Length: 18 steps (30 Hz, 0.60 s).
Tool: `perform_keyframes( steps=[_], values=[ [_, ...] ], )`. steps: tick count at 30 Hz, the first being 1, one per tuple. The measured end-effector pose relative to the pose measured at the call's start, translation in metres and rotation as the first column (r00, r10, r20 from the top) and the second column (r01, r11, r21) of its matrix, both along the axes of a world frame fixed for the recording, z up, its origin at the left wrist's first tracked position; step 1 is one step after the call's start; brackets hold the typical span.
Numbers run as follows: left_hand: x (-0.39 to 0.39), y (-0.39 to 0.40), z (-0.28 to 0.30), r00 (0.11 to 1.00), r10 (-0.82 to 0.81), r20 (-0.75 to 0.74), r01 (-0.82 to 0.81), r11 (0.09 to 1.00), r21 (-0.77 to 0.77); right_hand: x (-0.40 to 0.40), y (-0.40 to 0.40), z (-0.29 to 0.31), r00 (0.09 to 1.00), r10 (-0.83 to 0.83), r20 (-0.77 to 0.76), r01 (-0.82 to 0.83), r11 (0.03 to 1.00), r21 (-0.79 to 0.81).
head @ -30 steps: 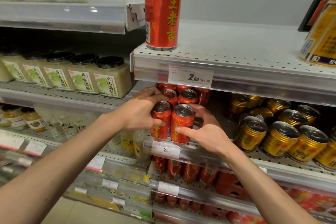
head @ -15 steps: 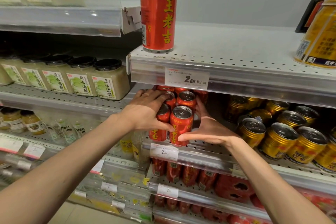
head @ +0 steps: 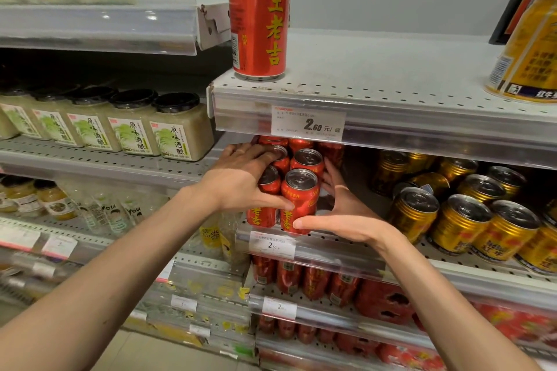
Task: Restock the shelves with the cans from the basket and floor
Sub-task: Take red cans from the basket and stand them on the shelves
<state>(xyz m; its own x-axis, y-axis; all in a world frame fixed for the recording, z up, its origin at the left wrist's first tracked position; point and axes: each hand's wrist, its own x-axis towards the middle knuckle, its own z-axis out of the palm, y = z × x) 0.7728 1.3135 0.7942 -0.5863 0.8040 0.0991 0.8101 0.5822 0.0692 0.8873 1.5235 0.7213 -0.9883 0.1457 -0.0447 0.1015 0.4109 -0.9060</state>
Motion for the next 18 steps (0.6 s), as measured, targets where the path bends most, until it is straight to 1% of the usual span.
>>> perform_keyframes(
  steps=[3, 5, 8, 11, 12, 14, 16, 18],
  values=[
    [0.006, -0.003, 0.003, 0.997, 0.011, 0.08, -0.022, 0.99, 0.139, 0.016, -0.002, 0.003, 0.996, -0.085, -0.04, 0.085, 0.996, -0.01],
    [0.011, -0.005, 0.004, 0.99, -0.005, 0.138, -0.034, 0.959, 0.282, 0.032, -0.003, 0.002, 0.974, -0.21, -0.083, 0.209, 0.978, -0.019],
    [0.023, -0.006, 0.001, 0.971, -0.058, 0.231, -0.072, 0.851, 0.52, 0.056, -0.006, 0.002, 0.897, -0.394, -0.198, 0.38, 0.919, -0.108],
    [0.039, -0.005, -0.007, 0.922, -0.164, 0.351, -0.139, 0.705, 0.695, 0.085, -0.017, 0.004, 0.786, -0.565, -0.25, 0.529, 0.825, -0.2],
    [0.044, -0.006, -0.011, 0.895, -0.215, 0.391, -0.162, 0.66, 0.734, 0.098, -0.022, 0.004, 0.754, -0.605, -0.254, 0.563, 0.796, -0.224],
    [0.055, -0.007, -0.019, 0.843, -0.303, 0.445, -0.194, 0.601, 0.776, 0.123, -0.035, 0.004, 0.706, -0.661, -0.255, 0.604, 0.75, -0.269],
    [0.067, -0.009, -0.029, 0.807, -0.37, 0.461, -0.195, 0.569, 0.799, 0.15, -0.049, 0.002, 0.653, -0.718, -0.241, 0.649, 0.694, -0.31],
    [0.082, -0.012, -0.038, 0.774, -0.439, 0.456, -0.181, 0.537, 0.824, 0.181, -0.062, -0.004, 0.581, -0.786, -0.213, 0.71, 0.617, -0.338]
  ],
)
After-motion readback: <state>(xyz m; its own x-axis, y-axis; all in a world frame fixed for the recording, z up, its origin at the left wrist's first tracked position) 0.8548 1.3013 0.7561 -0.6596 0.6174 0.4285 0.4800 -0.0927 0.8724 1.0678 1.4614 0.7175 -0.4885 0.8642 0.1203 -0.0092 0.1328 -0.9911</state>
